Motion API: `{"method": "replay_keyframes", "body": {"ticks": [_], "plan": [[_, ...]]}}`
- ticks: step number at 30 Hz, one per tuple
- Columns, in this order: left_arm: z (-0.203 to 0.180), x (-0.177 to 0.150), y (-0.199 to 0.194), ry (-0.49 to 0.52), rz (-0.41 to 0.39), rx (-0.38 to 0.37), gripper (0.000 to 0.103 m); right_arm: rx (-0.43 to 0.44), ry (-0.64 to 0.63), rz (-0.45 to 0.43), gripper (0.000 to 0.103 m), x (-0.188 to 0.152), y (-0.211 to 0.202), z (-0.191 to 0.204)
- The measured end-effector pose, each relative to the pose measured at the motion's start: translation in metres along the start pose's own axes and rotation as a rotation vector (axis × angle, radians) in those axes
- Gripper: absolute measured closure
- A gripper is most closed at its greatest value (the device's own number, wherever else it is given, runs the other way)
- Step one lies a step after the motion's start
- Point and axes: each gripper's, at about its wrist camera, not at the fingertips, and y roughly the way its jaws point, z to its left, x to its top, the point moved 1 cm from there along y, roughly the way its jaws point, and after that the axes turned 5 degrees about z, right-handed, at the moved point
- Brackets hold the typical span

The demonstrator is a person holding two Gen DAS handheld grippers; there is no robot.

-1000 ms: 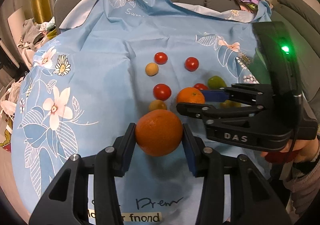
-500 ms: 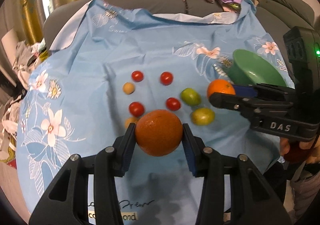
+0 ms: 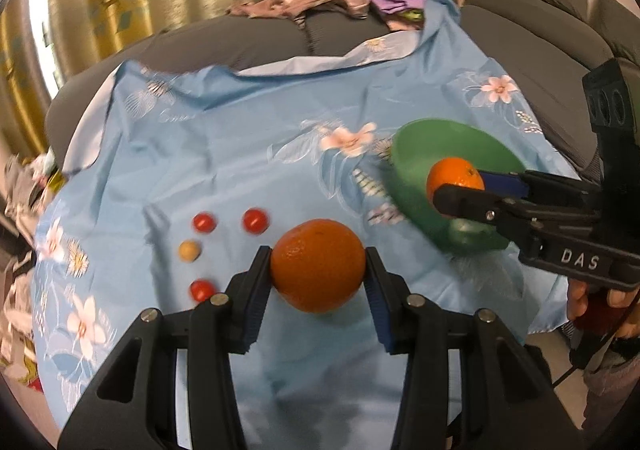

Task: Organize fruits
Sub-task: 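Carry both oranges over the green bowl and open both tools to drop them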

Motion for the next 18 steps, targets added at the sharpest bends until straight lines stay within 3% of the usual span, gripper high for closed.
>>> {"method": "replay_keyframes", "body": {"ticks": [10,18], "plan": [[-0.062,0.044,0.03,0.125,-0.012,-0.071,0.058,-0.09,0.112,-0.035,0.06,-0.01,-0.023,-0.053],[-0.102,0.06,0.067,0.226,0.015,-0.07,0.058,-0.18,0.157,-0.022,0.06,-0.02,-0.025,-0.081]]}}
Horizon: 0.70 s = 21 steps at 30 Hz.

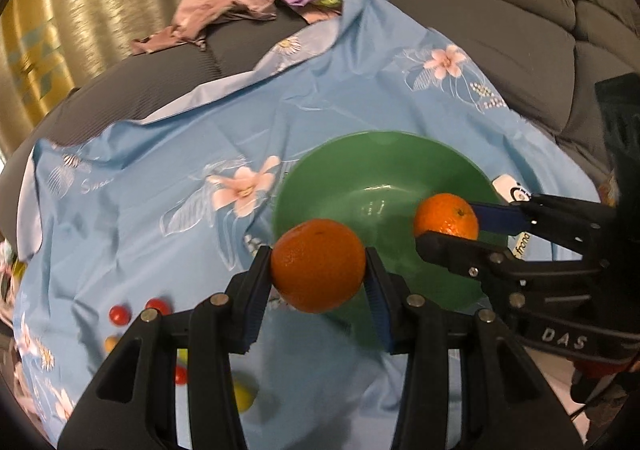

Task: Organize fruits
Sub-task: 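Carry both oranges over the green bowl and open both tools to drop them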

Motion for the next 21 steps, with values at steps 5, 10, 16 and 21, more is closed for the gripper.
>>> {"method": "replay_keyframes", "body": {"ticks": [5,10,16,21], "plan": [[-0.008,0.004,0.018,0.033,0.03,0.013,0.058,-0.063,0.001,0.019,0.06,-0.002,0.007,-0.01],[-0.009,0.001,0.031,0.04,0.067,0.023,0.057,-0.087,-0.005,0.04,0.06,-0.003,0.011,-0.013],[-0.009,-0.001,0.029,0.044,0.055,0.044,0.054,-0.15,0.005,0.074,0.06,-0.006,0.017,-0.013],[-0.001,-0.003,0.01,0.013,0.012,0.086,0.033,-0.176,0.003,0.056,0.059,-0.006,0.008,-0.009]]}}
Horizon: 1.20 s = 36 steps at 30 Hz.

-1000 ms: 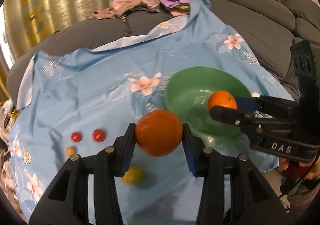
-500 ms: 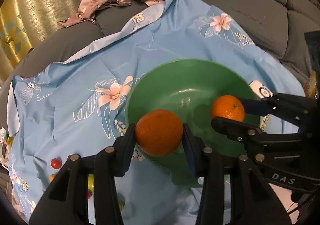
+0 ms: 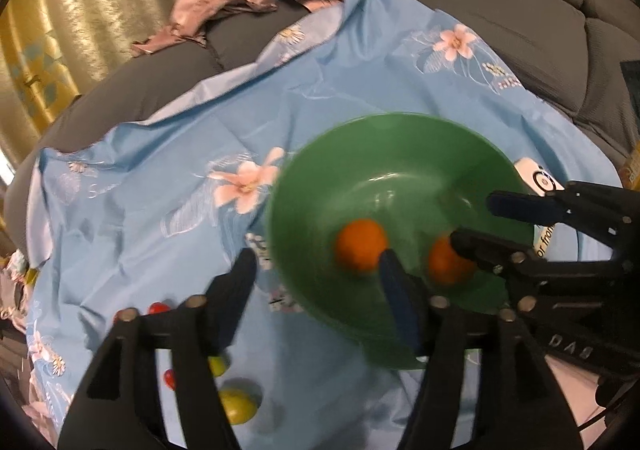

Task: Organize fruits
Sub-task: 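Carry both oranges over the green bowl and open both tools to drop them, then withdraw both open tools from the bowl back over the fruits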

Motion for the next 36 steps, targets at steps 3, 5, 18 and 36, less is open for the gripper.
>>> {"method": "replay_keyframes", "body": {"ticks": [3,5,18,36], "plan": [[0.006,-0.006,-0.015,-0.019,-0.024,0.034,0.023,0.002,0.002,-0.024,0.058,0.001,-0.011,0.002],[0.013,-0.013,-0.028,-0.04,-0.036,0.068,0.016,0.035,0.0,-0.036,0.058,0.001,-0.018,0.007],[0.06,-0.07,-0.089,-0.186,-0.071,0.206,0.006,0.224,-0.139,-0.048,0.057,-0.01,-0.046,0.08],[0.108,-0.128,-0.087,-0.306,0.003,0.255,0.005,0.273,-0.261,0.049,0.051,-0.024,-0.03,0.146]]}}
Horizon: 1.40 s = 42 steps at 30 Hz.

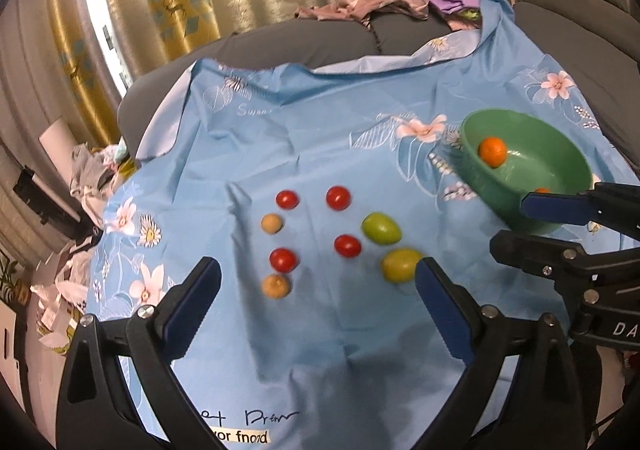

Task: Organize fruits
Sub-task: 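Withdraw both open tools from the bowl back over the fruits, then grasp a yellow-green tomato with the left tool while the right tool grasps the green tomato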

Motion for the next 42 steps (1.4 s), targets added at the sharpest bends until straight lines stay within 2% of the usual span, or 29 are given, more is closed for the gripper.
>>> {"method": "replay_keyframes", "body": {"ticks": [7,13,19,22,24,26,30,32,34,36,38,42], "plan": [[0.016,-0.009,0.021,-0.046,0.067,-0.018,0.003,-0.001,0.008,0.055,0.049,0.0,0.022,0.002],[0.027,-0.023,0.044,-0.112,0.15,-0.122,0.003,-0.003,0.043,0.052,0.049,0.001,0.026,-0.012],[0.017,-0.024,0.058,-0.12,0.183,-0.236,0.006,0.001,0.077,0.049,0.049,0.003,0.031,-0.027],[0.005,-0.019,0.066,-0.111,0.186,-0.306,0.011,0.021,0.084,0.04,0.049,0.003,0.032,-0.031],[-0.004,-0.015,0.073,-0.103,0.197,-0.326,0.014,0.035,0.089,0.033,0.049,0.002,0.032,-0.034],[-0.017,-0.009,0.081,-0.087,0.205,-0.346,0.023,0.043,0.094,0.029,0.049,0.002,0.032,-0.038],[-0.033,-0.003,0.097,-0.071,0.223,-0.343,0.028,0.046,0.107,0.027,0.049,0.001,0.033,-0.045],[-0.04,0.001,0.105,-0.074,0.236,-0.34,0.036,0.051,0.117,0.028,0.049,0.001,0.034,-0.049],[-0.043,0.002,0.112,-0.079,0.246,-0.332,0.037,0.054,0.12,0.03,0.049,0.001,0.035,-0.051],[-0.046,0.003,0.118,-0.086,0.253,-0.327,0.043,0.057,0.12,0.03,0.049,0.001,0.036,-0.053],[-0.048,0.003,0.122,-0.086,0.262,-0.329,0.055,0.061,0.121,0.031,0.05,0.001,0.036,-0.053],[-0.044,0.003,0.123,-0.083,0.252,-0.321,0.057,0.068,0.117,0.03,0.05,0.002,0.038,-0.053]]}}
